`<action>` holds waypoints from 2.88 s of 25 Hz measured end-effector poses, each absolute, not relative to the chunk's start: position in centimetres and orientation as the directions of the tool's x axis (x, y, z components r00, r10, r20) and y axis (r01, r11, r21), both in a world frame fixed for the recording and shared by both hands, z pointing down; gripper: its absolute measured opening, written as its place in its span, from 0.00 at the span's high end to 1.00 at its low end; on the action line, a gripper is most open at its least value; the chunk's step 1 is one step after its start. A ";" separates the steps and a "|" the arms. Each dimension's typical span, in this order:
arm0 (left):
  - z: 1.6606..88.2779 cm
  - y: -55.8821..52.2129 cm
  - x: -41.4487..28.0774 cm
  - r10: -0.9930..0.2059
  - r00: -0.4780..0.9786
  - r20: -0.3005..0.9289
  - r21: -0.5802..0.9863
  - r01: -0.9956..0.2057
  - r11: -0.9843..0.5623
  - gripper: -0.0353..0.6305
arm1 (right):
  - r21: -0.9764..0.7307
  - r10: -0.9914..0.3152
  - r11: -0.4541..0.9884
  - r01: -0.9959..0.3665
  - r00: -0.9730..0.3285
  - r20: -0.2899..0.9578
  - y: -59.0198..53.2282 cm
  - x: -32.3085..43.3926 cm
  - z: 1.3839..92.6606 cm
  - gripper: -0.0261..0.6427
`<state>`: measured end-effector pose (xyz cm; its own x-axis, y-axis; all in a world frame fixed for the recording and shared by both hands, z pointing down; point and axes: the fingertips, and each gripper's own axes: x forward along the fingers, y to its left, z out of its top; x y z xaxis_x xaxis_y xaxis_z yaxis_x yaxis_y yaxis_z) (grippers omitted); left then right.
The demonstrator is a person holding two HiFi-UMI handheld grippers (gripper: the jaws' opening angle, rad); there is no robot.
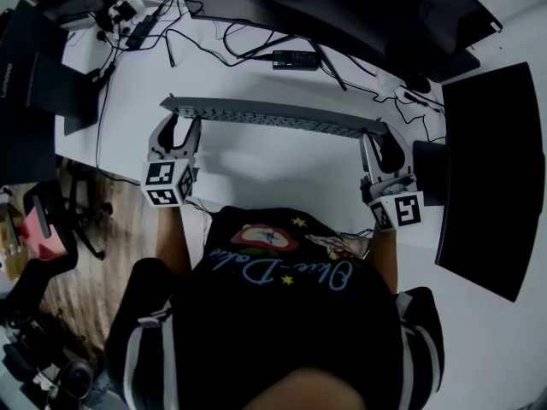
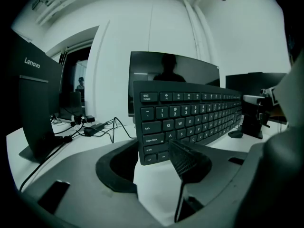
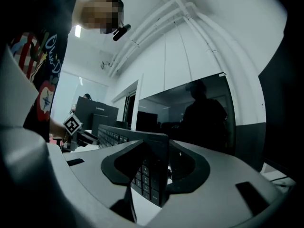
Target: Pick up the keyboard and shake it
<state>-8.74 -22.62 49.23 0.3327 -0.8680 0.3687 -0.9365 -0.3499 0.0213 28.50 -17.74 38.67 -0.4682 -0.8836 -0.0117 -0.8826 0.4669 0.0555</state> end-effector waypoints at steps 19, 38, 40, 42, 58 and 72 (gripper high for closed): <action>56.4 -21.9 -8.1 -0.739 0.345 0.579 0.030 -0.915 -0.403 0.67 | -0.208 -0.861 0.389 -0.897 -0.434 0.264 -18.2 29.8 48.6 0.74; 60.3 -21.9 -6.3 -0.632 0.369 0.682 0.079 -0.896 -0.438 0.67 | -0.325 -0.812 0.285 -0.902 -0.407 0.418 -19.7 31.8 53.9 0.74; 60.4 -22.2 -6.1 -0.624 0.375 0.686 0.085 -0.892 -0.444 0.67 | -0.341 -0.809 0.270 -0.900 -0.404 0.426 -20.0 32.0 54.3 0.74; 60.6 -22.4 -6.1 -0.615 0.381 0.690 0.092 -0.889 -0.448 0.67 | -0.356 -0.806 0.259 -0.898 -0.404 0.432 -20.2 32.1 54.7 0.74; 61.5 -23.7 -5.7 -0.598 0.363 0.714 0.092 -0.896 -0.434 0.67 | -0.404 -0.763 0.174 -0.898 -0.382 0.521 -21.5 33.0 59.0 0.73; 61.6 -23.8 -5.8 -0.602 0.360 0.712 0.109 -0.905 -0.412 0.67 | -0.356 -0.706 0.115 -0.928 -0.328 0.627 -22.1 33.1 60.3 0.72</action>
<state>-5.77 -23.84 61.63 0.3605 -0.6025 0.7121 -0.9046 -0.4119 0.1094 33.13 -22.11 60.30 -0.3281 -0.7064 0.6271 -0.9275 0.1151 -0.3557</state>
